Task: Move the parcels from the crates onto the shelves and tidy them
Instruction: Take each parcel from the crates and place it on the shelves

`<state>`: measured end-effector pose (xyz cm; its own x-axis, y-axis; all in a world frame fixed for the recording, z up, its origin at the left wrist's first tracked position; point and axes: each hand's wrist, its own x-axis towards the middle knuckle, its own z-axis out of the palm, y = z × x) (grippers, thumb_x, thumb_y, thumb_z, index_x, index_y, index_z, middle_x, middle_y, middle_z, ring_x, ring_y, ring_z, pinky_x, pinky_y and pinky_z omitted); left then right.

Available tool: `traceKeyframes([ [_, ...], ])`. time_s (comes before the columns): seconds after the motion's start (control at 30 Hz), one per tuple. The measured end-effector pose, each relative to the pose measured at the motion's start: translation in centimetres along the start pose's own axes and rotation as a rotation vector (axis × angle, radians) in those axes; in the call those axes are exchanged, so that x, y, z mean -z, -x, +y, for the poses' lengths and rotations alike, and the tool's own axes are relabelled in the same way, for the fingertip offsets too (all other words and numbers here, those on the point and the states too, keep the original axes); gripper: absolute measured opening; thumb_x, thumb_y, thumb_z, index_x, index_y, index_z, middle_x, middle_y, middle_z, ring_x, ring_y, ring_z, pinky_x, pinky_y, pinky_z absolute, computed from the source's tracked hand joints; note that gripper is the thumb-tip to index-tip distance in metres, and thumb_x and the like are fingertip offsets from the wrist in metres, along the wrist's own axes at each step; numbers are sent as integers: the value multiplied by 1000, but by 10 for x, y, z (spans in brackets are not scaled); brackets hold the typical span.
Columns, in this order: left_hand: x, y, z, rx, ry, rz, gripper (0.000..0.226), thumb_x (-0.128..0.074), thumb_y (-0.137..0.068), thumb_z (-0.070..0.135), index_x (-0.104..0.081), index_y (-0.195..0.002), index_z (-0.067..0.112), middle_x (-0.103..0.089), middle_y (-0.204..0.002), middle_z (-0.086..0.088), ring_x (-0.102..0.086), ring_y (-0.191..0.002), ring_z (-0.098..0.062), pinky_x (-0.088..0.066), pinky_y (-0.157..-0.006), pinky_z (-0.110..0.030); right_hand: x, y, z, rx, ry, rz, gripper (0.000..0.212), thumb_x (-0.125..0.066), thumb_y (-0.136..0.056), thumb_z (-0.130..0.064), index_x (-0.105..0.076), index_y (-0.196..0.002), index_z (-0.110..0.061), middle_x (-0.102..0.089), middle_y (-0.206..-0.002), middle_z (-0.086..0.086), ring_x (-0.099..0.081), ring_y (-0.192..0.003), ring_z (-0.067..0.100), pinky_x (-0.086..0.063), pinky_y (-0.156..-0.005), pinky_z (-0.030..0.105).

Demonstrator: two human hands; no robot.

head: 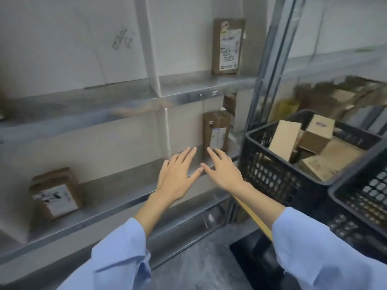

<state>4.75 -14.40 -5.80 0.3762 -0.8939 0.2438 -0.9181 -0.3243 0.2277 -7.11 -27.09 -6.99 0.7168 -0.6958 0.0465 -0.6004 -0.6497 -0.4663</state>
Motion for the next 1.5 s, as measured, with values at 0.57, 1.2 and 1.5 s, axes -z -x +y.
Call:
traceKeyframes([
  [0.57, -86, -189, 226, -370, 76, -53, 69, -33, -97, 63, -19, -156, 29, -21, -162, 6, -27, -143, -18, -24, -113, -41, 167, 10, 240, -382, -112, 300, 64, -44, -100, -49, -19, -155, -28, -21, -162, 4, -24, -147, 29, -31, -115, 52],
  [1.2, -156, -354, 311, -568, 147, -150, 84, -54, -88, 63, -18, -155, 28, -25, -161, 5, -30, -143, -19, -22, -114, -43, 197, -55, 365, -544, -323, 394, 90, -74, -85, -26, -18, -155, -21, -27, -158, 6, -29, -144, 21, -26, -116, 38],
  [1.5, -196, -414, 329, -684, 86, -367, 90, -64, -76, 68, -31, -147, 23, -38, -153, 3, -39, -135, -19, -27, -108, -42, 202, -81, 399, -521, -365, 338, 101, -83, -77, -19, -18, -154, -15, -30, -157, 3, -29, -142, 19, -22, -105, 22],
])
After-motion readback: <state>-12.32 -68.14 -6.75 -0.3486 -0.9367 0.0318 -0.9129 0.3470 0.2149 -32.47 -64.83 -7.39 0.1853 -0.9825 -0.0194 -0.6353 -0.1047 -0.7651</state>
